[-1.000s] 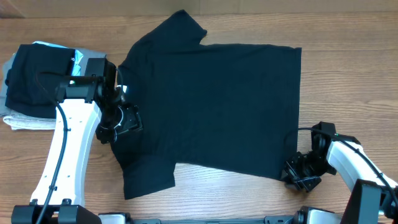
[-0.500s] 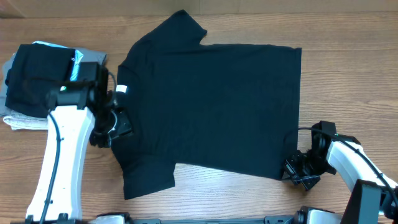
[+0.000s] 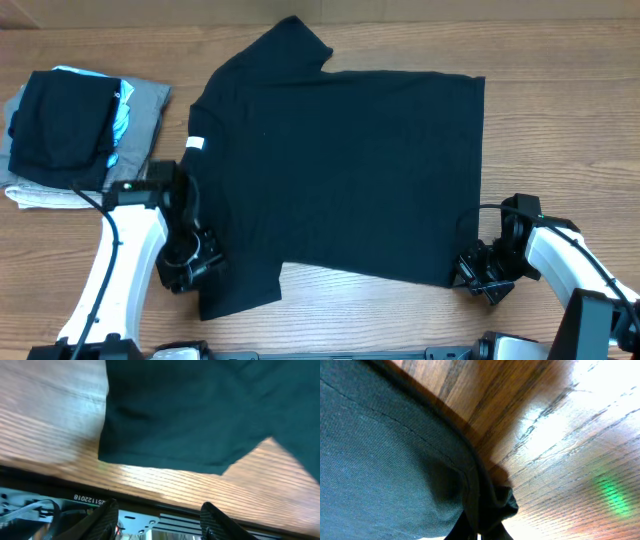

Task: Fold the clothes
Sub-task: 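Grasp the bottom hem corners with both grippers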

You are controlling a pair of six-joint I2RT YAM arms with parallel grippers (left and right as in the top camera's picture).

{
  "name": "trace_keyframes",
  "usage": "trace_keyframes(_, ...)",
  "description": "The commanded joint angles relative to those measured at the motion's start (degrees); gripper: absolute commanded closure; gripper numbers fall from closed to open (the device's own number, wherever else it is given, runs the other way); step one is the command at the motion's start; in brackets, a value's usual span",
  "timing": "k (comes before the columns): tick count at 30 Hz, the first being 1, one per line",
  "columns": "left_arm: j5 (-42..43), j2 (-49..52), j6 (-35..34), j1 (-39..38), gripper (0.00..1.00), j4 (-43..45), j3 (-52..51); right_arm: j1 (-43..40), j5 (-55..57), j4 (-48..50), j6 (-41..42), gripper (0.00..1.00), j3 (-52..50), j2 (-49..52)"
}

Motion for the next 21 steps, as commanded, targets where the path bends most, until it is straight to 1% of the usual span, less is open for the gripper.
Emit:
trace_keyframes(1,0.63,-0.24,-2.23,0.22,0.38,1.44,-3.30,0.11,2.75,1.90,-0.22,0.96,-0.70,0.13)
trace_keyframes(5,0.57,-0.24,-4.59,0.22,0.31,5.11,-6.49,0.11,2.73,1.88,-0.44,0.95,-0.70,0.13)
trace_keyframes(7,0.42,-0.24,-6.05,0.22,0.23,7.06,-8.31,0.11,2.75,1.90,-0.44,0.94,-0.70,0.13)
trace_keyframes(9,0.44,-0.24,-7.87,0.22,0.18,9.09,-10.08,0.11,2.73,1.92,-0.44,0.94,-0.70,0.13)
trace_keyframes(16,0.57,-0.24,-15.39,0.22,0.19,13.92,-15.91,0.11,2.73,1.92,-1.51,0.92,-0.70,0.13)
trace_keyframes(21,1.97,-0.24,-17.00,0.22,0.23,18.43,-19.96,0.11,2.73,1.92,-1.49,0.92,-0.70,0.13)
